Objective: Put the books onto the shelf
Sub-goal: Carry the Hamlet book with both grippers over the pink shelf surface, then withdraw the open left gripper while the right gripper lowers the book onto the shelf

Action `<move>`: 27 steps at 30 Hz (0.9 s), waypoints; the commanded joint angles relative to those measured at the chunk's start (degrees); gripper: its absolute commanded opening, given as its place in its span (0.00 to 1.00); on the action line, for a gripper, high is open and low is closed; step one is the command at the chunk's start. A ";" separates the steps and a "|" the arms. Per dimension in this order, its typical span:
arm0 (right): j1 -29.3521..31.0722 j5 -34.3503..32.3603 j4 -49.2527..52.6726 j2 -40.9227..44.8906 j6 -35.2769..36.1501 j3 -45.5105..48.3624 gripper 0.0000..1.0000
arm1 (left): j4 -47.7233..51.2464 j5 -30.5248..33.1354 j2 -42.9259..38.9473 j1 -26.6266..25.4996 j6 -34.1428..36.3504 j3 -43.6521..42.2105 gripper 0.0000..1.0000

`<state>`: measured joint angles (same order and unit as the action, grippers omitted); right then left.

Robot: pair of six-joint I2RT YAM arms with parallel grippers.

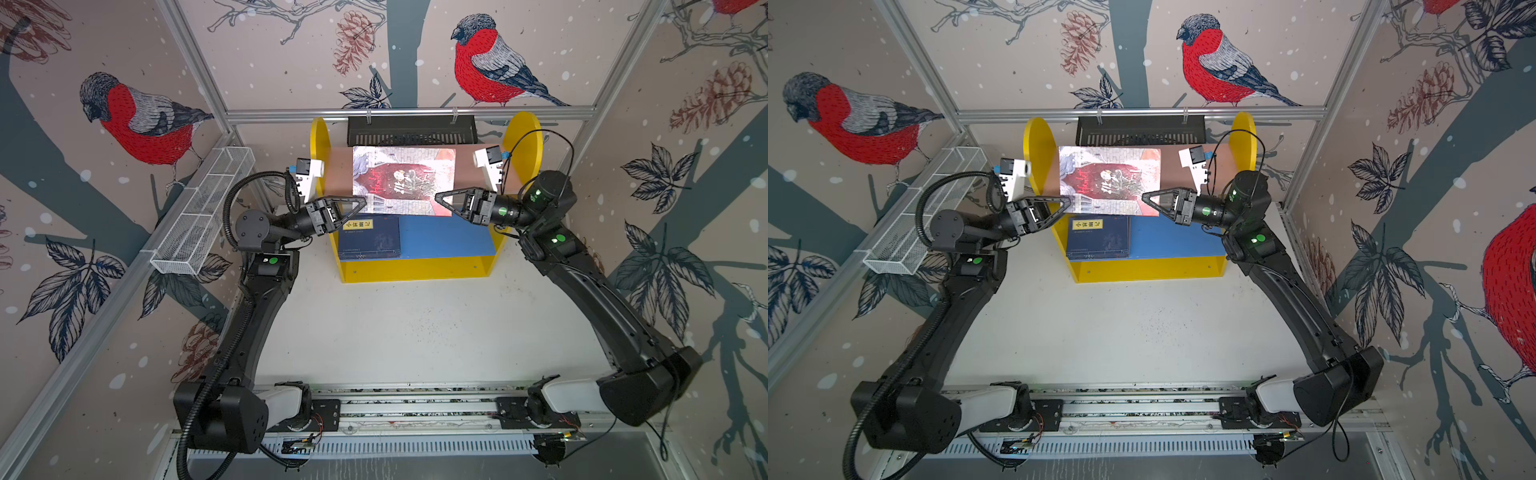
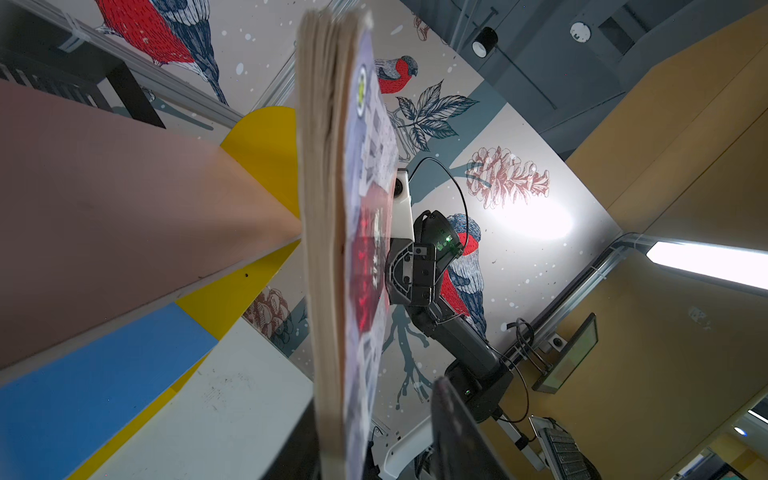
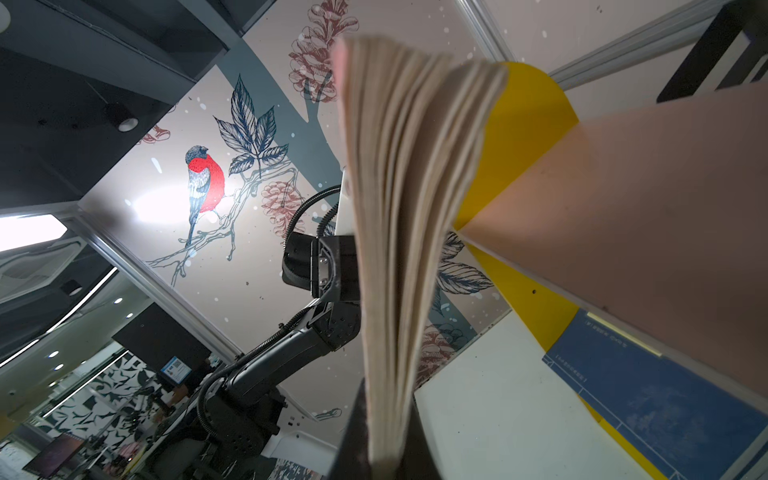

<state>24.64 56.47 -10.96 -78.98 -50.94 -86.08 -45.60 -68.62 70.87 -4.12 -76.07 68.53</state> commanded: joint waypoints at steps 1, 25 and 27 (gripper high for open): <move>-0.72 -2.40 2.70 -1.03 2.33 -3.82 0.01 | 2.34 -0.81 -0.62 1.81 3.45 2.10 0.53; -0.52 -4.77 22.44 -24.95 -0.38 -33.10 0.01 | 17.71 2.26 -0.29 10.80 16.48 12.52 0.66; -0.34 -4.68 23.02 -25.83 -0.97 -34.01 0.01 | 17.74 2.36 -0.21 10.84 16.48 12.22 0.67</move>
<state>24.01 52.10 11.64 -104.16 -51.03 -118.74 -27.11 -67.02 70.61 6.50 -60.45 80.90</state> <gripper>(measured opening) 0.087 0.665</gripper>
